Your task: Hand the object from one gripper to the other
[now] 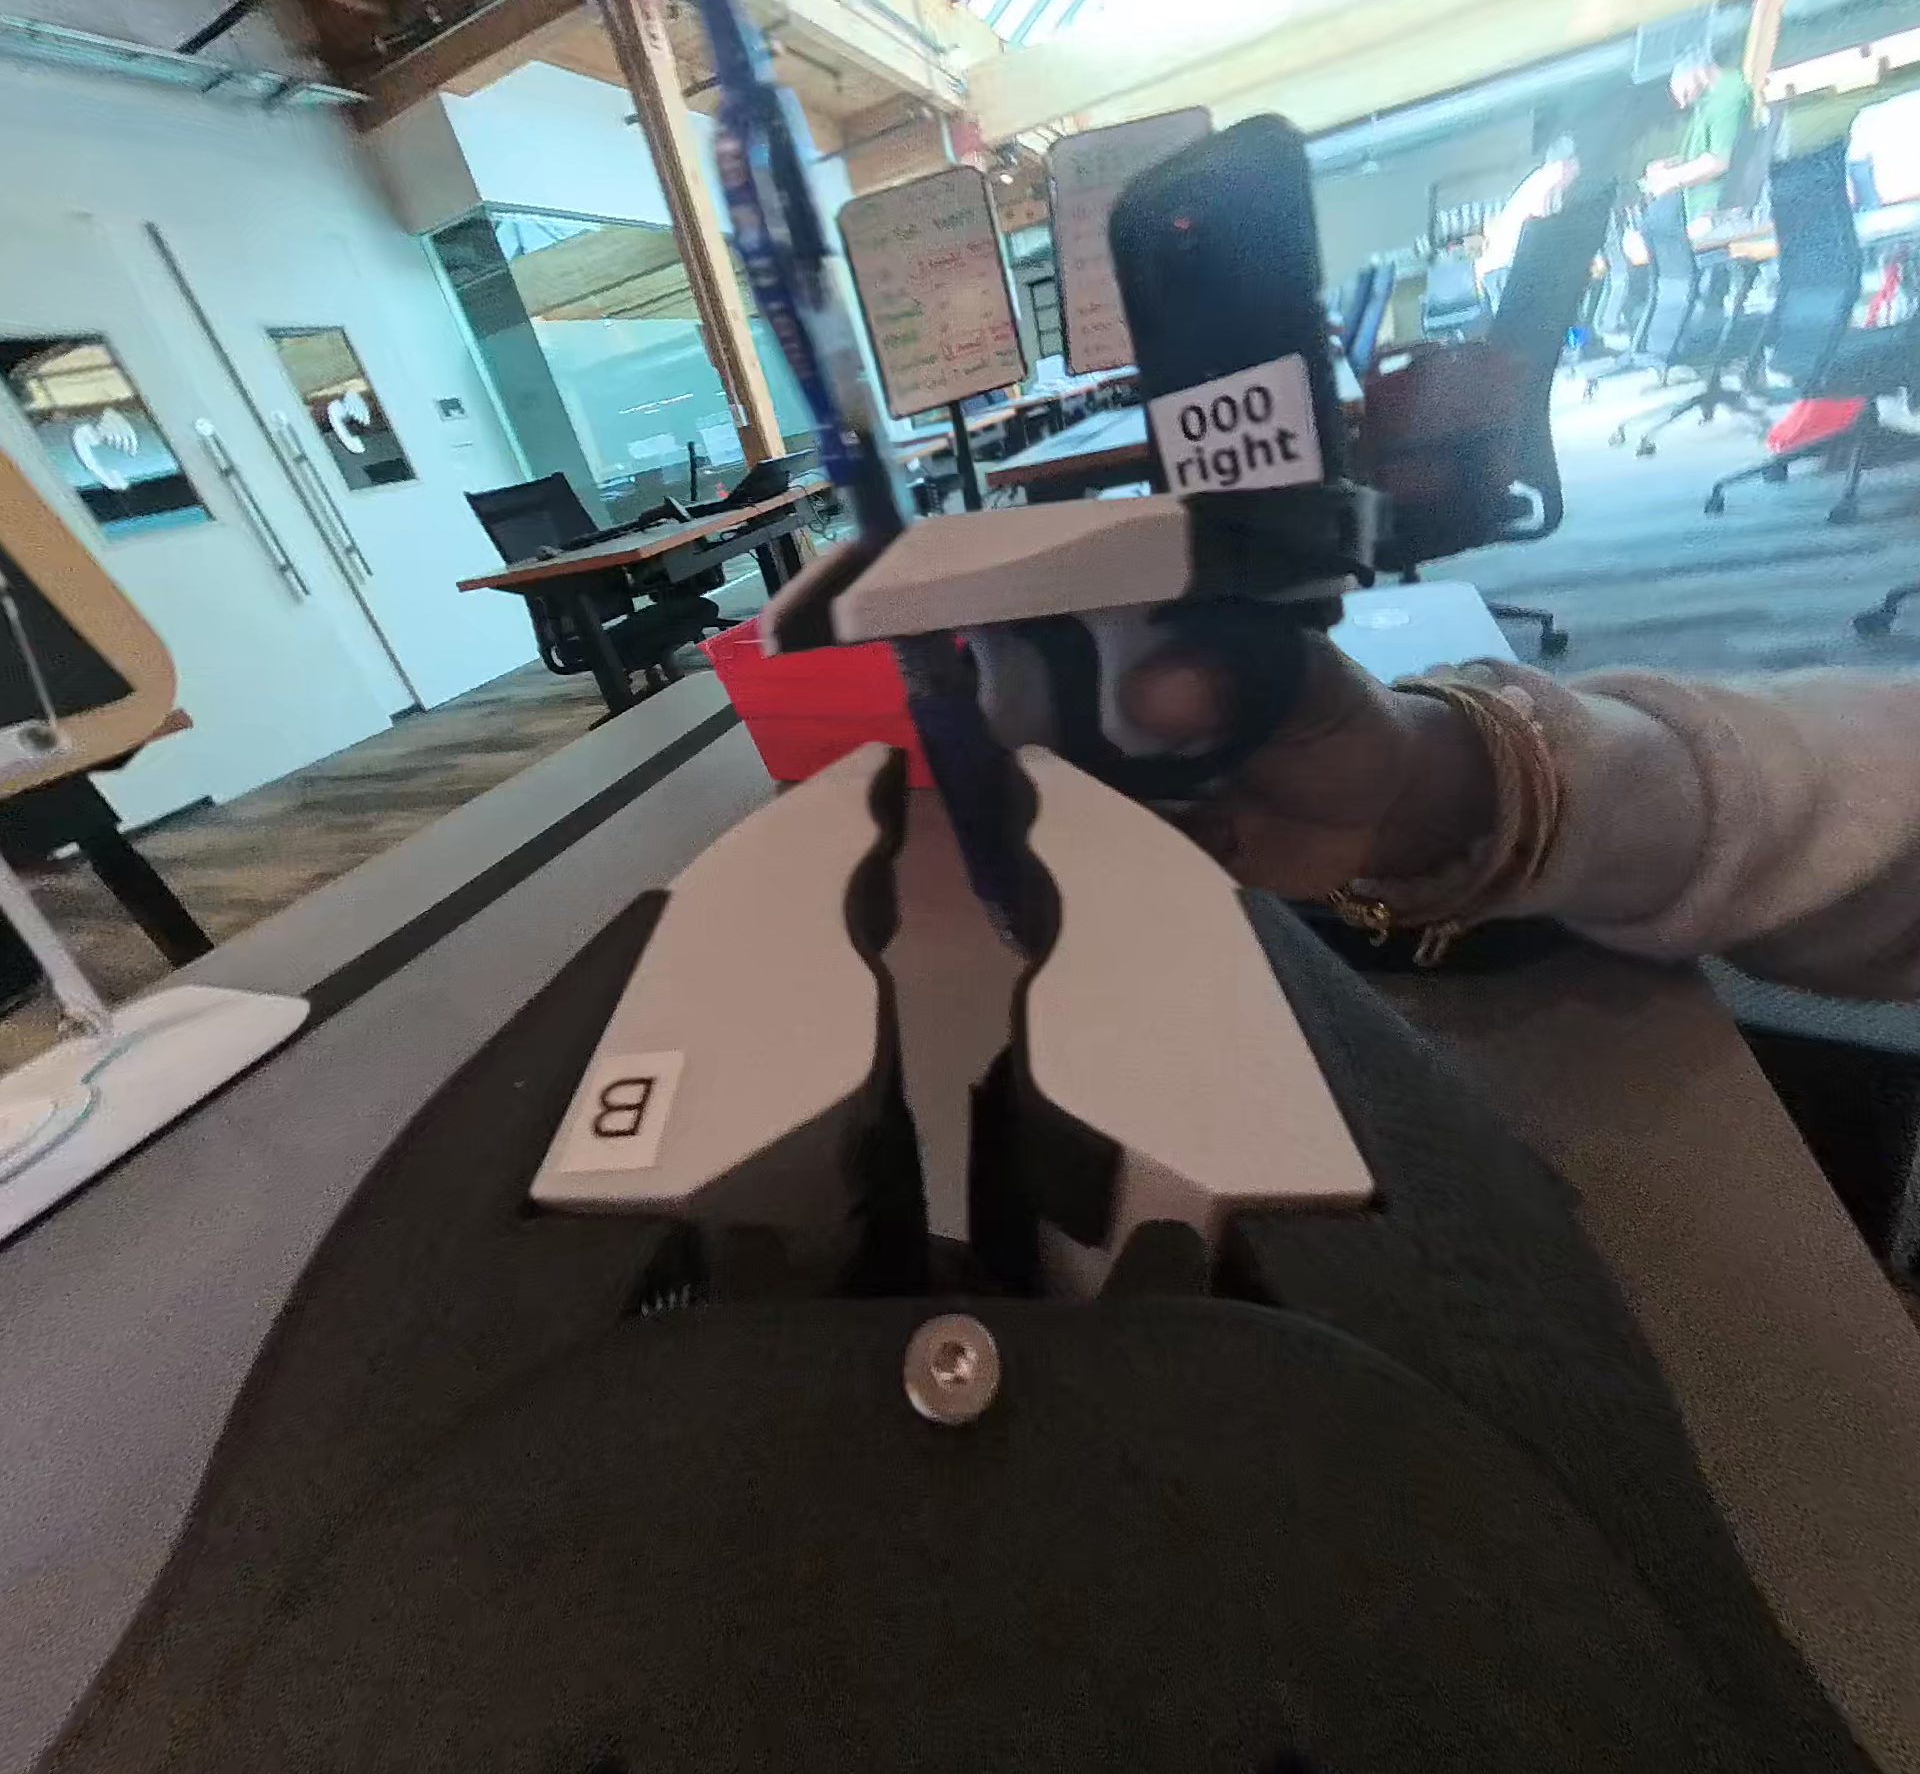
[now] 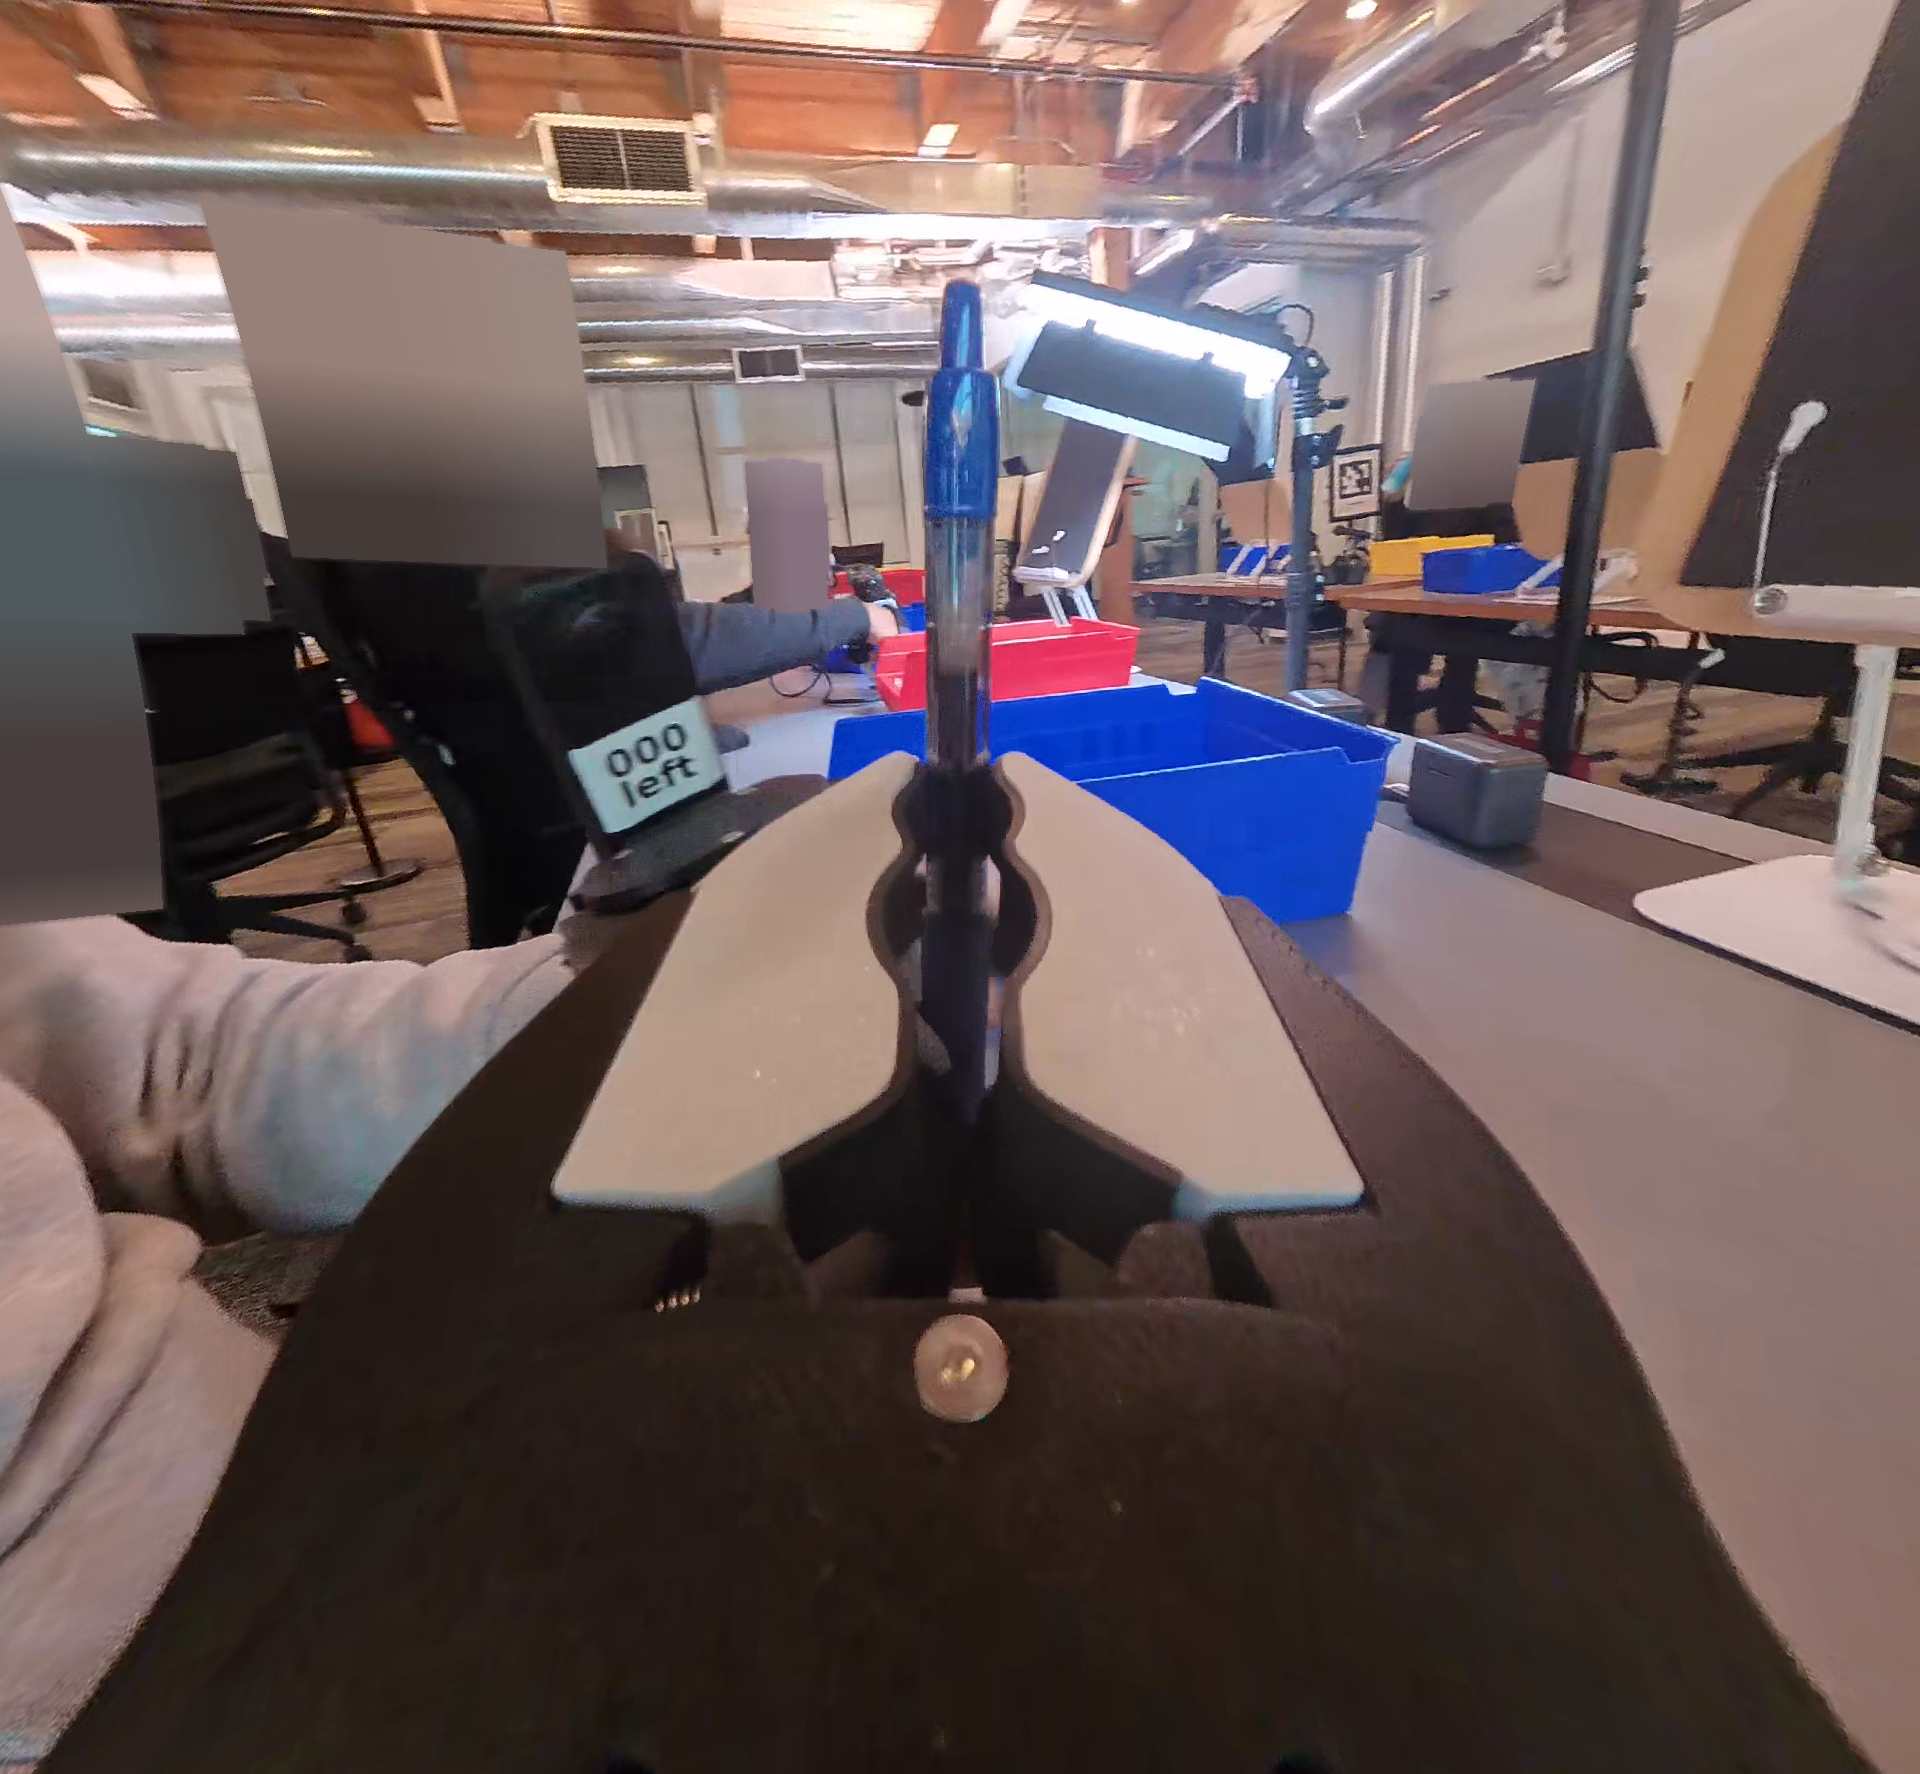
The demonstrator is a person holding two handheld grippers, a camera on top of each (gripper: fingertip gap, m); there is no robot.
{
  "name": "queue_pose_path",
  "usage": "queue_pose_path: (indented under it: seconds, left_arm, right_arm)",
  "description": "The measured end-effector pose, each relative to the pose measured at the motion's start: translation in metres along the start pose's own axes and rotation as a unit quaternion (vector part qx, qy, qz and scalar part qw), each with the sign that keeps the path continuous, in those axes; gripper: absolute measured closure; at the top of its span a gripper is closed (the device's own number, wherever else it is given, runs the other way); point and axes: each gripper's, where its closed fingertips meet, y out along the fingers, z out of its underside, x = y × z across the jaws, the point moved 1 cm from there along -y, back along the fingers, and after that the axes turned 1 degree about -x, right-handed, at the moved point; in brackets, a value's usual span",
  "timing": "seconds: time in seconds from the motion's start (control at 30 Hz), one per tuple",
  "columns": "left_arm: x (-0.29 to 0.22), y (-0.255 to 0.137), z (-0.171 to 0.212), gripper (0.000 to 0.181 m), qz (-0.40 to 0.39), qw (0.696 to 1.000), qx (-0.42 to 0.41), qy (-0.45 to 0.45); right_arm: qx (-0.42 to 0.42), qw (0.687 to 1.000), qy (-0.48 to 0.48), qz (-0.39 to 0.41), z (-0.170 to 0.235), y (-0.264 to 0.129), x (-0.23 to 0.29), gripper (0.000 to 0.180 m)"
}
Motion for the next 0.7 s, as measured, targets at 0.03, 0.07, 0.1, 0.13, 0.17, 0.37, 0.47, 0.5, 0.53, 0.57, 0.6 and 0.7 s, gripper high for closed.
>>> queue_pose_path:
  seconds: [0.03,0.07,0.1,0.13,0.17,0.37,0.47,0.5,0.53,0.57,0.6,0.7]
  left_arm:
    - [-0.001,0.001,0.001,0.167,-0.002,1.0,0.002,0.002]
    - [-0.001,0.001,0.0,0.168,0.0,1.0,-0.002,-0.009]
    - [-0.002,0.0,-0.002,0.168,0.015,0.999,-0.009,-0.031]
    - [-0.004,-0.002,-0.005,0.169,0.034,0.997,-0.02,-0.059]
    - [-0.007,-0.003,-0.008,0.169,0.061,0.994,-0.033,-0.09]
    - [-0.027,-0.011,-0.023,0.169,0.217,0.938,-0.076,-0.26]
    - [-0.022,-0.011,-0.022,0.169,0.207,0.935,-0.082,-0.277]
    - [-0.019,-0.01,-0.021,0.168,0.191,0.941,-0.081,-0.269]
    - [-0.016,-0.008,-0.019,0.161,0.167,0.95,-0.076,-0.253]
    - [-0.011,-0.006,-0.015,0.153,0.135,0.962,-0.065,-0.228]
    - [-0.006,-0.004,-0.01,0.147,0.098,0.976,-0.049,-0.19]
    - [0.006,-0.002,-0.003,0.145,-0.006,0.999,-0.012,-0.043]
  right_arm:
    - [0.002,1.0,0.0,0.004,0.001,0.0,-0.001,0.169]
    - [0.002,1.0,0.003,0.002,0.0,0.0,-0.001,0.169]
    - [0.0,1.0,0.007,-0.005,-0.001,-0.001,0.0,0.17]
    - [-0.004,1.0,0.012,-0.015,-0.002,-0.001,0.002,0.17]
    - [-0.006,0.999,0.021,-0.03,-0.004,-0.002,0.004,0.167]
    - [0.022,0.982,0.108,-0.153,-0.007,-0.008,0.024,0.162]
    - [0.019,0.985,0.08,-0.155,-0.008,-0.009,0.027,0.169]
    - [0.019,0.988,0.06,-0.14,-0.008,-0.008,0.025,0.169]
    - [0.019,0.992,0.037,-0.119,-0.007,-0.008,0.022,0.17]
    - [0.018,0.995,0.015,-0.097,-0.006,-0.007,0.019,0.169]
    - [0.018,0.997,-0.004,-0.076,-0.005,-0.006,0.016,0.17]
    - [0.018,0.999,-0.035,-0.031,-0.002,-0.002,0.009,0.17]
